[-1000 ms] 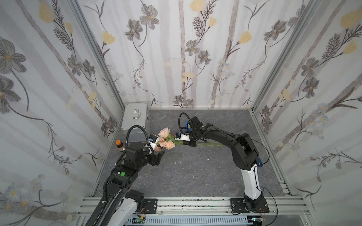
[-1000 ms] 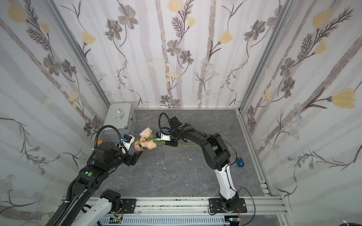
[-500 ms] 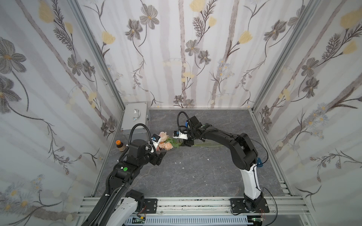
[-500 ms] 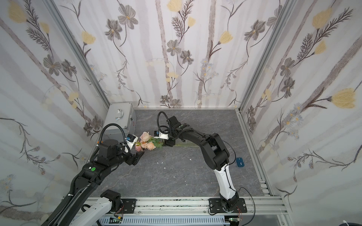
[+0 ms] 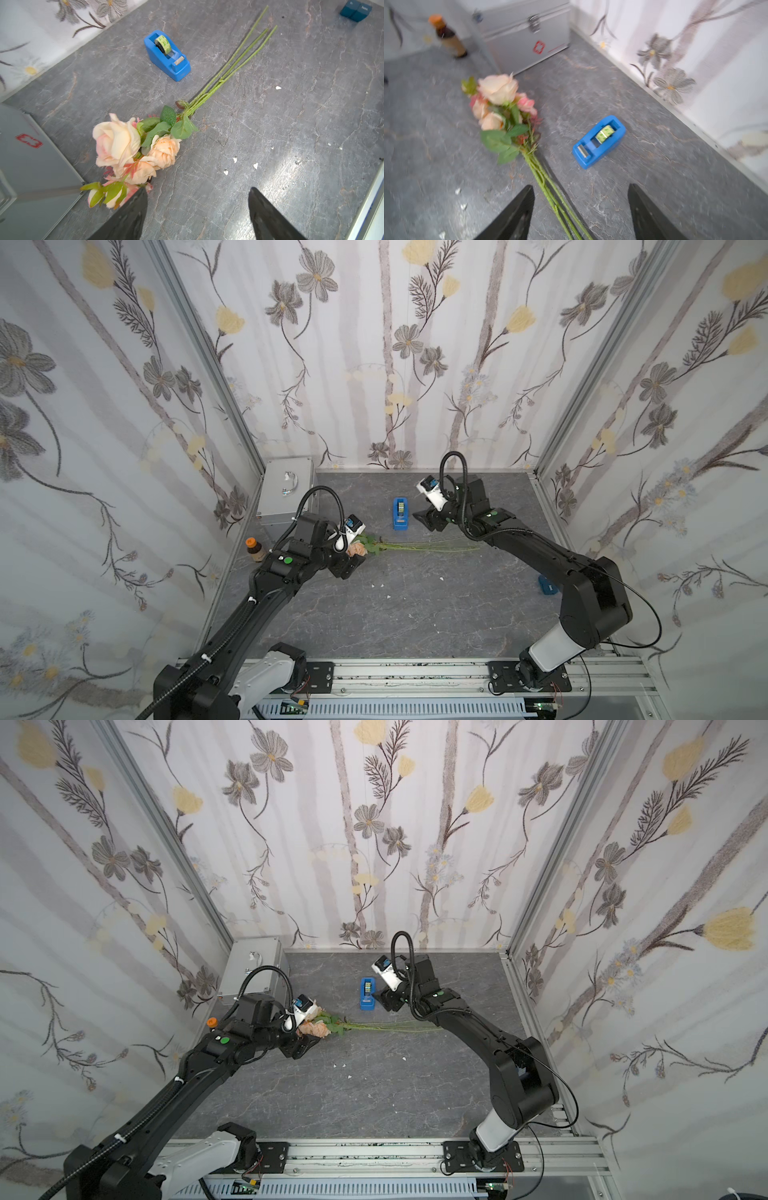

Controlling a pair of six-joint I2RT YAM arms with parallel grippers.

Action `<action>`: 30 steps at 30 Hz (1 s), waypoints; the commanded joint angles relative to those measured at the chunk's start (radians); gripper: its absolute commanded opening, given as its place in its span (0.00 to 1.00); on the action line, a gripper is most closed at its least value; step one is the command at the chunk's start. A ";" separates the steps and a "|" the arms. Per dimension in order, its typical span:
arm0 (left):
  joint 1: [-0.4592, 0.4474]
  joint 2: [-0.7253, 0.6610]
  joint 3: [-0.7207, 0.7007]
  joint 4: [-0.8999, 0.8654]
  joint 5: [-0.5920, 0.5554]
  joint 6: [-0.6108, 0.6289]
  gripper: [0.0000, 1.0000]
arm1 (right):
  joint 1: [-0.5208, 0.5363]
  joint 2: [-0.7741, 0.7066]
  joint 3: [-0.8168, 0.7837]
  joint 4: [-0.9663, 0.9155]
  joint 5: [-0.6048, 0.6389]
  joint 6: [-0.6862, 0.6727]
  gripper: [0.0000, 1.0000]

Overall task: Wrap bouquets with tape
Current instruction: Place the unwrapped bouquet at the center of the board, then pull the tape from the tape cutter.

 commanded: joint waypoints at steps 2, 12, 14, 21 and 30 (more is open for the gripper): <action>-0.038 0.116 0.065 0.023 0.044 0.101 0.77 | -0.036 -0.002 -0.035 0.140 -0.148 0.491 0.62; -0.093 0.321 0.133 0.055 0.043 0.177 0.73 | -0.052 0.260 0.047 0.374 -0.322 1.004 0.40; -0.095 0.342 0.136 0.058 0.042 0.195 0.73 | -0.054 0.305 0.056 0.410 -0.317 1.067 0.36; -0.095 0.403 0.167 0.036 0.019 0.236 0.71 | -0.055 0.471 0.212 0.280 -0.317 1.096 0.28; -0.095 0.437 0.183 0.031 0.013 0.251 0.71 | -0.069 0.593 0.307 0.152 -0.317 1.058 0.25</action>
